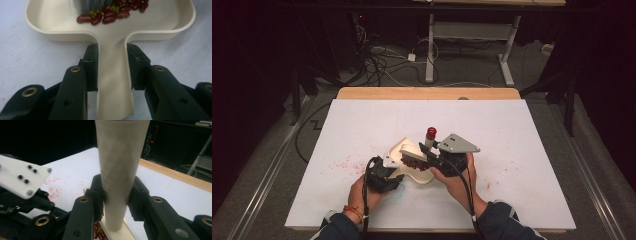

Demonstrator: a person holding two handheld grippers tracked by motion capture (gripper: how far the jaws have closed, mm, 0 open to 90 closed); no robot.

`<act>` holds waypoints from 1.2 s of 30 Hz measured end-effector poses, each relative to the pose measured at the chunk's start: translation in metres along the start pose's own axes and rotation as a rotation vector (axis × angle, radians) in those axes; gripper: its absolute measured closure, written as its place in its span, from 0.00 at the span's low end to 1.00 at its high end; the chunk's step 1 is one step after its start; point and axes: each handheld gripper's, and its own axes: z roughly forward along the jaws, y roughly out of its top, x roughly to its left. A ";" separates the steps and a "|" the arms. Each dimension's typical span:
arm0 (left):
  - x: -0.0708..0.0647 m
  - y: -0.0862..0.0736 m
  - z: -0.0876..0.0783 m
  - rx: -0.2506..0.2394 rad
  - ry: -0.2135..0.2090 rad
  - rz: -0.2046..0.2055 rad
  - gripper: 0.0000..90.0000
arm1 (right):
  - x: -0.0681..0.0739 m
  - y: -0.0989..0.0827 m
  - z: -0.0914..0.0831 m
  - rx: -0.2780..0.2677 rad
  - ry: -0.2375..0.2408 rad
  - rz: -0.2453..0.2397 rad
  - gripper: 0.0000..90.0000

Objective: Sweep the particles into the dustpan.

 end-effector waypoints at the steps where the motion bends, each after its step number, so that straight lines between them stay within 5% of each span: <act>1: 0.000 0.000 0.000 0.000 0.000 0.000 0.71 | 0.002 0.000 -0.001 0.002 0.008 -0.002 0.78; 11: 0.001 -0.002 0.000 0.004 -0.001 0.020 0.71 | 0.004 0.001 -0.011 -0.006 0.054 0.003 0.78; 20: 0.005 -0.007 -0.002 0.014 -0.033 0.046 0.71 | -0.016 0.008 -0.016 -0.063 0.033 0.030 0.78; 27: 0.008 -0.015 -0.008 0.018 -0.066 0.075 0.71 | -0.034 0.023 -0.039 -0.126 -0.005 0.025 0.78; 36: 0.007 -0.020 -0.011 0.030 -0.073 0.089 0.71 | -0.057 0.021 -0.060 -0.107 -0.044 0.030 0.78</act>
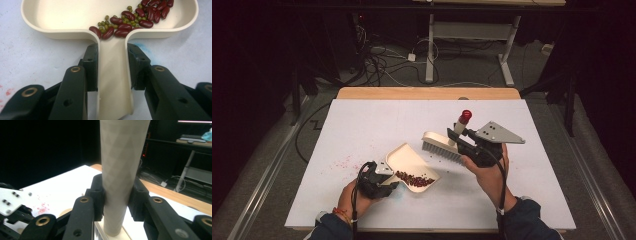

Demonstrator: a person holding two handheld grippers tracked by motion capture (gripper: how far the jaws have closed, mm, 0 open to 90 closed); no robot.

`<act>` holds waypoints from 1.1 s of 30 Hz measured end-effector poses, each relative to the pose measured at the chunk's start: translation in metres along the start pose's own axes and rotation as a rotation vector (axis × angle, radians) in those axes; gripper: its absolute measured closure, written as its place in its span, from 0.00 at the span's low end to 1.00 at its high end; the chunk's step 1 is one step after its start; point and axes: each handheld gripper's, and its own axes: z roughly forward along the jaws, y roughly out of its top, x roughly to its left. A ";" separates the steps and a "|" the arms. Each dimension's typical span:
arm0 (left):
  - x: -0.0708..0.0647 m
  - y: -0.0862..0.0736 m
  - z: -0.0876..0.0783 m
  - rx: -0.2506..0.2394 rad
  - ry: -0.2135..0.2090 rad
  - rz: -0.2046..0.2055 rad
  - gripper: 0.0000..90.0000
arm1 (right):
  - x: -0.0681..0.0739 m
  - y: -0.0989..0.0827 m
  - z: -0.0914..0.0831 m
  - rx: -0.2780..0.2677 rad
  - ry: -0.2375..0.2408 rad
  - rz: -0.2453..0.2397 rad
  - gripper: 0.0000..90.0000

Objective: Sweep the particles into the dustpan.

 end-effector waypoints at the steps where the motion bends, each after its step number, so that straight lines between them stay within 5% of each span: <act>1: 0.000 0.000 0.000 0.002 -0.001 0.001 0.71 | 0.000 0.000 0.000 0.000 0.000 0.000 0.78; 14: -0.007 -0.002 -0.004 0.016 -0.010 0.041 0.71 | -0.044 -0.026 -0.035 0.086 -0.119 0.020 0.78; 20: -0.009 -0.002 -0.004 0.015 -0.014 0.039 0.71 | -0.053 -0.038 -0.042 0.134 -0.122 0.009 0.78; 33: -0.013 0.003 -0.001 0.015 -0.018 0.020 0.71 | -0.023 -0.039 -0.043 0.202 -0.031 -0.100 0.78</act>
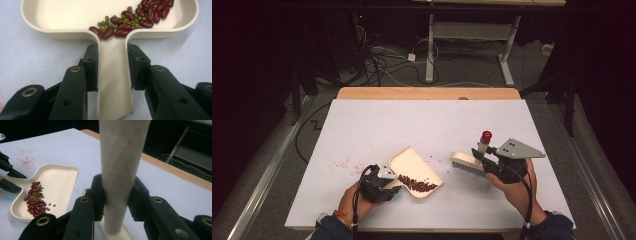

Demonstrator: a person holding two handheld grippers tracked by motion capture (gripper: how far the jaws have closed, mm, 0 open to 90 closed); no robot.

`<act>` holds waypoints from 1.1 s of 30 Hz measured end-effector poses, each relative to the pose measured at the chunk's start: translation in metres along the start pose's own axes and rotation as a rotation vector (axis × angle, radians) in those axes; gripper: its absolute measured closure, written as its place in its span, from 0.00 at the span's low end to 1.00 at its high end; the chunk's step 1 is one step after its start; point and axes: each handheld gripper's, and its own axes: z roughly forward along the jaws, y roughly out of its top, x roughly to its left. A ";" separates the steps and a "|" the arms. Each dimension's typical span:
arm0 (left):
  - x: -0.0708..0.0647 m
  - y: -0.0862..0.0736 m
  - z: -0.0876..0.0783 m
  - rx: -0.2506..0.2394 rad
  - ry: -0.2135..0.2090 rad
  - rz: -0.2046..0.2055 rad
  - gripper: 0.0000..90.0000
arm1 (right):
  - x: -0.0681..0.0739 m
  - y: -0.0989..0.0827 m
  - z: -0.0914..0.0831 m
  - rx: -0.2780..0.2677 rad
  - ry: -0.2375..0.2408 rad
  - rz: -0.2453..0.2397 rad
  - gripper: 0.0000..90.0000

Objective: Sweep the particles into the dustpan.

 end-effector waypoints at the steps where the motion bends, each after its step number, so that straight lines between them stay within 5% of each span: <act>1: -0.001 0.001 0.001 0.002 0.001 0.000 0.71 | 0.005 0.001 0.001 0.002 0.011 -0.011 0.78; 7: -0.003 0.007 0.007 0.015 0.003 0.001 0.71 | 0.021 0.002 0.003 -0.002 0.023 -0.029 0.78; 10: -0.004 0.010 0.009 0.017 0.003 0.004 0.71 | 0.032 0.004 0.002 -0.020 0.080 -0.024 0.78; 17: -0.004 0.009 0.009 0.015 0.001 0.006 0.71 | 0.034 0.008 -0.005 -0.065 0.116 -0.009 0.78; 24: -0.003 0.008 0.007 0.021 0.000 0.016 0.71 | 0.022 0.009 -0.012 -0.081 0.055 0.000 0.78; 33: 0.000 0.005 0.002 0.023 0.006 0.020 0.71 | 0.013 0.003 0.000 -0.059 -0.012 0.005 0.78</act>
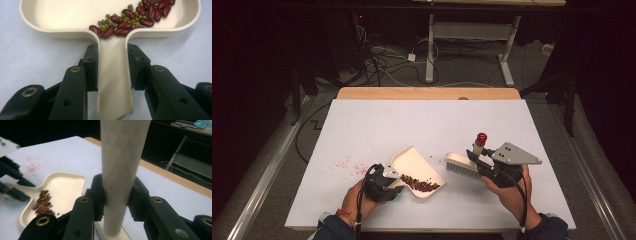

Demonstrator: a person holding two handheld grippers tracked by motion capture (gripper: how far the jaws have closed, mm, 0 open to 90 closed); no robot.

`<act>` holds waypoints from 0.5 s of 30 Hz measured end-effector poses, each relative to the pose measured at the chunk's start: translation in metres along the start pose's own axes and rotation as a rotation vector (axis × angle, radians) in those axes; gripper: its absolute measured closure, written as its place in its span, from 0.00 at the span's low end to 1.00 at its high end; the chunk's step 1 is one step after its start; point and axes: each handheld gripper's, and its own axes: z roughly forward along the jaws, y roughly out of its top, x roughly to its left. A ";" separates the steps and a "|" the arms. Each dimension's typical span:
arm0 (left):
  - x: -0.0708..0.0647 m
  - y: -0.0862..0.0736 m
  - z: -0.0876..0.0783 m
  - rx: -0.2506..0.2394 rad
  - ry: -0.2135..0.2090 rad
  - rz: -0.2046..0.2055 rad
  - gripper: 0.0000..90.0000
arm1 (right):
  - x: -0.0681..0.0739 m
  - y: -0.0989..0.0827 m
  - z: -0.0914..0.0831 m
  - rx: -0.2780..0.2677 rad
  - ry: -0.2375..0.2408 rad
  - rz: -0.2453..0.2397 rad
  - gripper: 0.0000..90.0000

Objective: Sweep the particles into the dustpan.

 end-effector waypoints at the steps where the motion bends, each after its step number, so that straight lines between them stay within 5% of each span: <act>1: 0.001 -0.001 0.000 0.002 0.007 -0.001 0.71 | -0.001 0.000 0.002 -0.007 -0.009 0.004 0.78; 9: 0.010 -0.005 -0.002 0.001 0.025 -0.032 0.71 | -0.003 -0.002 0.026 -0.029 -0.082 0.010 0.78; 15: 0.010 -0.002 0.001 0.002 0.027 -0.035 0.71 | 0.017 0.002 0.037 -0.034 -0.046 -0.031 0.78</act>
